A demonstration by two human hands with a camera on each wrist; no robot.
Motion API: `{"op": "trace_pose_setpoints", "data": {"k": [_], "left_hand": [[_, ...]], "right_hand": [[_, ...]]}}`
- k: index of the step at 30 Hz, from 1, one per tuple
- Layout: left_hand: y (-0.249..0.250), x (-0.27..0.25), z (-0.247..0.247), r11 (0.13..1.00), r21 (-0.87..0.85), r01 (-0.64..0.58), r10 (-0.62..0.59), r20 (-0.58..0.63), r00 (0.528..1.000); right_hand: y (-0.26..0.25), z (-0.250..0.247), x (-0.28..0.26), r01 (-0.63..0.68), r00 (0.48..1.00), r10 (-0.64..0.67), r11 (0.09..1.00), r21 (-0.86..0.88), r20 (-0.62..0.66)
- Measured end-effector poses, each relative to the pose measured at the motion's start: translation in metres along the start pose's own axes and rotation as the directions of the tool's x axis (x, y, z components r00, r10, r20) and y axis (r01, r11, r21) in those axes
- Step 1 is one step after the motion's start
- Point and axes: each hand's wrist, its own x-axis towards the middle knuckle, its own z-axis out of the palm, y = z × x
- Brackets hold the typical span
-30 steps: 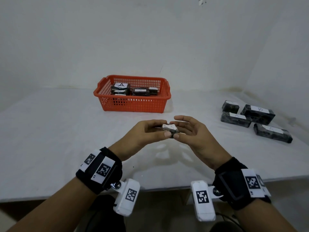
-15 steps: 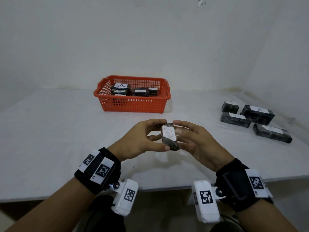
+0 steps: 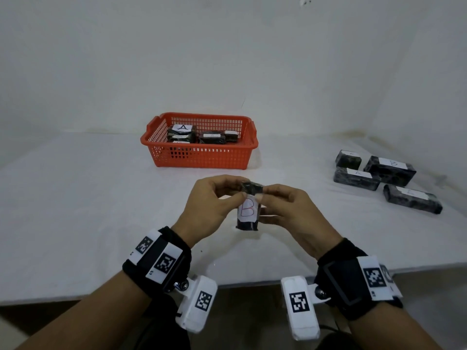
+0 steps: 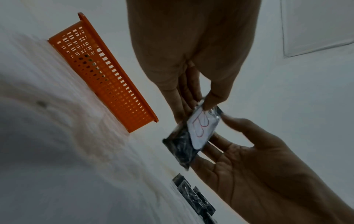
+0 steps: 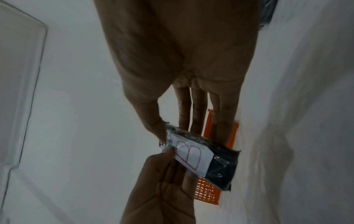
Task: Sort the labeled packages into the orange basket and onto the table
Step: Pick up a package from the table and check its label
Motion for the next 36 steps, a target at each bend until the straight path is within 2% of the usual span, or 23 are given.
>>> {"op": "trace_pose_setpoints", "data": {"k": [4, 9, 12, 15, 17, 24, 27, 30, 36], "left_hand": [[0.003, -0.002, 0.001, 0.998, -0.011, -0.056, 0.056, 0.022, 0.998], [0.01, -0.004, -0.001, 0.988, -0.103, -0.116, 0.121, 0.048, 0.992], [0.012, -0.006, -0.003, 0.988, -0.103, -0.112, 0.122, 0.092, 0.988], [0.009, -0.006, -0.004, 0.999, -0.033, 0.019, -0.013, 0.173, 0.985], [0.006, -0.006, -0.005, 0.997, 0.044, 0.06, -0.069, 0.232, 0.97], [0.007, -0.005, -0.004, 1.0, 0.016, 0.01, -0.012, 0.161, 0.987], [0.008, -0.004, -0.004, 0.999, -0.007, 0.032, -0.03, 0.216, 0.976], [0.007, -0.006, -0.004, 0.993, -0.042, 0.106, -0.089, 0.298, 0.95], [0.005, -0.007, -0.005, 0.993, -0.062, 0.105, -0.086, 0.257, 0.963]], "right_hand": [[-0.008, 0.0, -0.002, -0.065, 0.998, 0.064, 0.998, 0.028, 0.016], [-0.014, -0.001, -0.006, -0.21, 0.973, 0.201, 0.975, 0.076, 0.117], [-0.013, -0.003, -0.005, -0.14, 0.986, 0.133, 0.988, 0.066, 0.099], [-0.01, -0.004, -0.004, -0.076, 0.991, 0.074, 0.997, 0.019, 0.112], [-0.008, -0.005, -0.005, -0.063, 0.99, 0.06, 0.998, 0.024, 0.131], [-0.004, -0.004, -0.008, -0.01, 0.986, -0.004, 0.997, 0.083, 0.168], [-0.004, -0.004, -0.009, 0.06, 0.988, -0.071, 0.995, 0.08, 0.136], [-0.002, -0.006, -0.007, 0.104, 0.992, -0.109, 0.992, 0.071, 0.07], [-0.005, -0.012, -0.008, 0.04, 0.987, -0.053, 0.996, 0.083, 0.155]]}}
